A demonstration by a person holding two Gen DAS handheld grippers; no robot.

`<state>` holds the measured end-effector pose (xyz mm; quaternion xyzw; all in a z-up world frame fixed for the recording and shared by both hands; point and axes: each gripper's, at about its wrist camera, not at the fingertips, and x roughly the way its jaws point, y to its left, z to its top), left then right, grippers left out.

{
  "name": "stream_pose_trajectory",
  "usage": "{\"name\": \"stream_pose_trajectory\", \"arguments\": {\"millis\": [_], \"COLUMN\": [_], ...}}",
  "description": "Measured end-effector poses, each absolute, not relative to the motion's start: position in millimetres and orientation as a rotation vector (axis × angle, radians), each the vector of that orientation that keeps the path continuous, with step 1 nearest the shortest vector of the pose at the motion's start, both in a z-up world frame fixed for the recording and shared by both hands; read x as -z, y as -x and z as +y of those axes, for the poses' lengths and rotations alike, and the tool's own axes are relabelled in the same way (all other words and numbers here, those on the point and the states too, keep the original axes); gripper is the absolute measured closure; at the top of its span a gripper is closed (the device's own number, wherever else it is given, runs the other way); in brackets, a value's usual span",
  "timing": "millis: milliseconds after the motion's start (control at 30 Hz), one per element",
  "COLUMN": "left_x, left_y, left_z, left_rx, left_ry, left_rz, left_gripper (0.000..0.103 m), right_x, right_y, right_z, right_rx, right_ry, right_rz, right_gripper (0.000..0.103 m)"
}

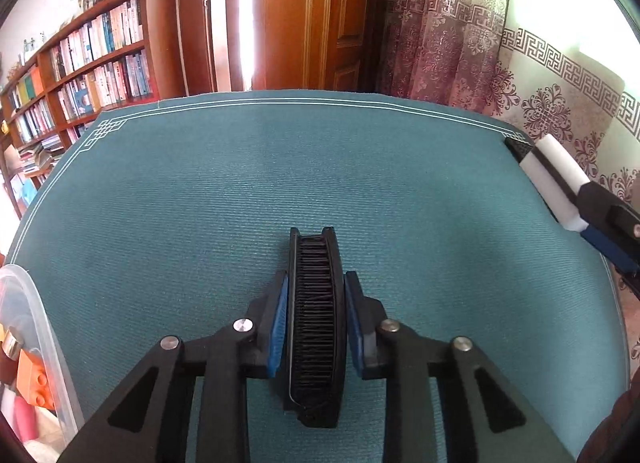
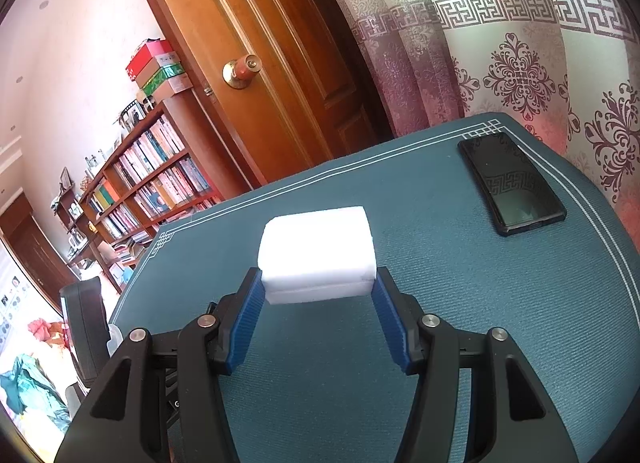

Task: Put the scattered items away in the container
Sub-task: 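Carry the comb and sponge toward the clear bowl with both tools, then lower the comb and sponge into the bowl and open both tools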

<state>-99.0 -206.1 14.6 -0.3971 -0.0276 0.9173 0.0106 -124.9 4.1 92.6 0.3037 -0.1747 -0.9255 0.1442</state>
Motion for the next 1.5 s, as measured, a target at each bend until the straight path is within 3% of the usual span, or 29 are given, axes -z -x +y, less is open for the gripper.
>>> {"name": "stream_pose_trajectory", "arguments": {"millis": [867, 1500], "left_x": [-76.9, -79.8], "left_y": [9.2, -35.1], "left_z": [-242.3, -346.6], "left_rx": [-2.997, -3.115], "left_ry": [0.958, 0.949], "left_rz": [-0.047, -0.236], "left_gripper": [0.073, 0.073], "right_x": [-100.3, -104.8], "right_y": [97.4, 51.0], "right_z": [-48.9, -122.8], "right_rx": [2.585, 2.404], "right_ry": [-0.831, -0.841], "right_rz": [-0.339, -0.234], "right_gripper": [0.044, 0.045]}}
